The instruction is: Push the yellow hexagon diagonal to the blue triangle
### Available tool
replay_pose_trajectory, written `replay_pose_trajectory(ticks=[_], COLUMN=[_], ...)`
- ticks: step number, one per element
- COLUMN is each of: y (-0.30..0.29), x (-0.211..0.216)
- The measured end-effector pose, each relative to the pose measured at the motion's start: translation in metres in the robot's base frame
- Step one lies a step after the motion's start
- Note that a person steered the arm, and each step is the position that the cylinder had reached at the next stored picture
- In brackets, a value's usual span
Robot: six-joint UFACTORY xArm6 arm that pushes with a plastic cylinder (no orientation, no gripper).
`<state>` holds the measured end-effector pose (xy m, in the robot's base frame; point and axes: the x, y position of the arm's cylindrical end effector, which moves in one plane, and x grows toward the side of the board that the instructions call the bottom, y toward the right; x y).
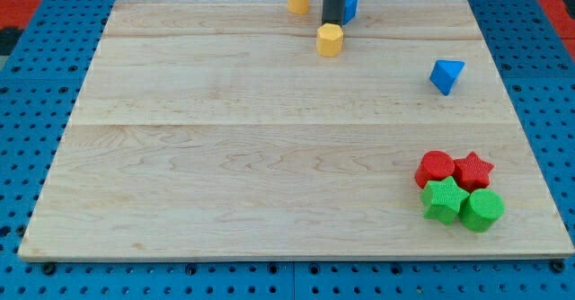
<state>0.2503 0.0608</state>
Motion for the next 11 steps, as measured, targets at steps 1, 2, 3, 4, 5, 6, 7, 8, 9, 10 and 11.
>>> replay_pose_trajectory(ticks=[1, 2, 3, 4, 5, 6, 7, 8, 9, 10, 11], y=[-0.021, -0.046, -0.080, -0.118, -0.119, -0.070, -0.030, -0.003, 0.049, 0.037, 0.014], x=[0.000, 0.003, 0.003, 0.005, 0.006, 0.007, 0.035, 0.056, 0.056, 0.056, 0.047])
